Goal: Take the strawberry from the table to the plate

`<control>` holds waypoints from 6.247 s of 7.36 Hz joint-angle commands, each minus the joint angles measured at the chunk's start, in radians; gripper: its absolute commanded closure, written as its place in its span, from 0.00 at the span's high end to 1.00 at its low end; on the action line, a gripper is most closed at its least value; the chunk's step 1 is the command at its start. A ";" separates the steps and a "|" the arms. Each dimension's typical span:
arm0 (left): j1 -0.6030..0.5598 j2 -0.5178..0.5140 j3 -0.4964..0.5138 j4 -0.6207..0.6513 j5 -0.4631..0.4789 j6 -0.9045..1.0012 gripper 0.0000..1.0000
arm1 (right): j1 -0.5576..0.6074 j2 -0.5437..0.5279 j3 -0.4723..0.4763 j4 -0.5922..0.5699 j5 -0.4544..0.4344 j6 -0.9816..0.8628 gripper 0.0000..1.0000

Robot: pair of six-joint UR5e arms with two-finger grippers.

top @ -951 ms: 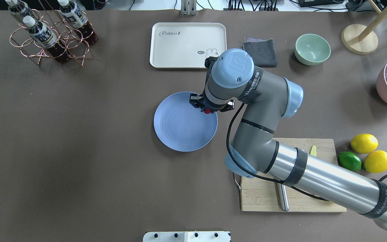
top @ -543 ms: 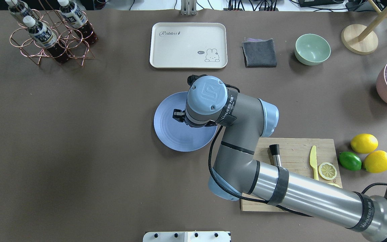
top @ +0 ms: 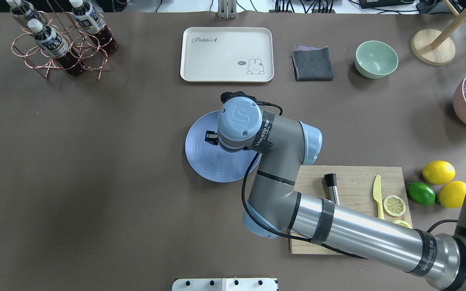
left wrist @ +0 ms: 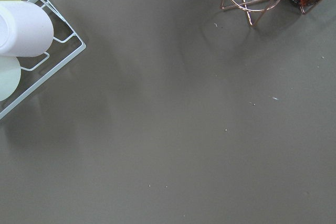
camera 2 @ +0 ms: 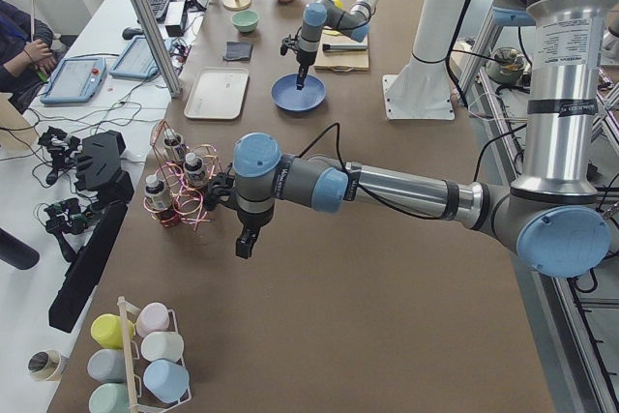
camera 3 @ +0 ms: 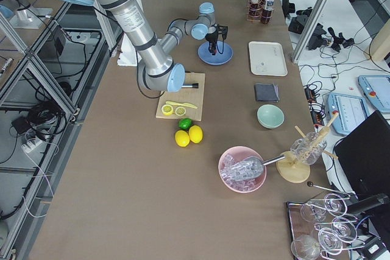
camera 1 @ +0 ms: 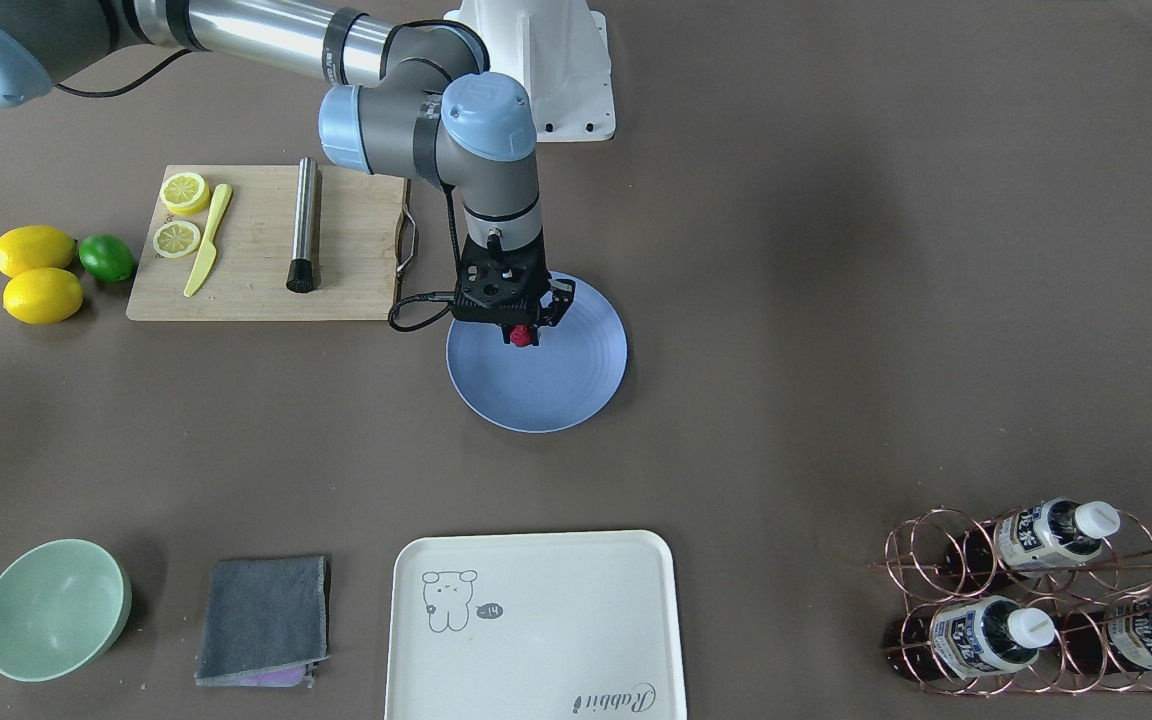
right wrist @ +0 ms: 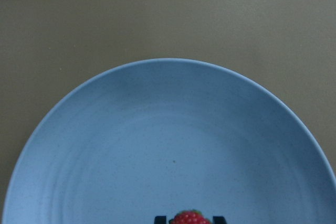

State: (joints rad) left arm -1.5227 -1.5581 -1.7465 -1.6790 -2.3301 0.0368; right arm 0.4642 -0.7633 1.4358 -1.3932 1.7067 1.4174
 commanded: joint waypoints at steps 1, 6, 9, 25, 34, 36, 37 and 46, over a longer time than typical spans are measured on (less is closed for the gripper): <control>-0.011 0.000 0.002 0.001 -0.018 0.000 0.98 | -0.001 0.005 -0.040 0.037 -0.007 0.000 0.00; -0.011 0.000 0.002 0.001 -0.018 0.000 0.98 | -0.012 0.025 -0.066 0.039 -0.012 0.008 0.16; -0.011 0.000 0.007 0.001 -0.018 0.000 0.98 | -0.006 0.027 -0.046 0.037 -0.003 -0.021 1.00; -0.062 0.032 0.034 0.008 -0.081 -0.006 0.98 | 1.152 -0.711 0.135 -0.225 0.562 -1.664 1.00; -0.077 0.033 0.038 -0.002 -0.072 -0.002 0.98 | 1.194 -0.765 0.143 -0.219 0.567 -1.657 1.00; -0.080 0.032 0.036 -0.004 -0.071 -0.002 0.98 | 1.194 -0.765 0.137 -0.219 0.567 -1.657 1.00; -0.080 0.033 0.039 -0.002 -0.071 -0.002 0.98 | 1.194 -0.765 0.135 -0.220 0.567 -1.657 1.00; -0.091 0.055 0.099 -0.011 -0.081 -0.015 0.98 | 1.194 -0.786 0.141 -0.219 0.608 -1.660 1.00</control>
State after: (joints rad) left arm -1.6127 -1.5034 -1.6500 -1.6911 -2.4099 0.0208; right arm 1.6583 -1.5437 1.5738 -1.6134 2.3065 -0.2410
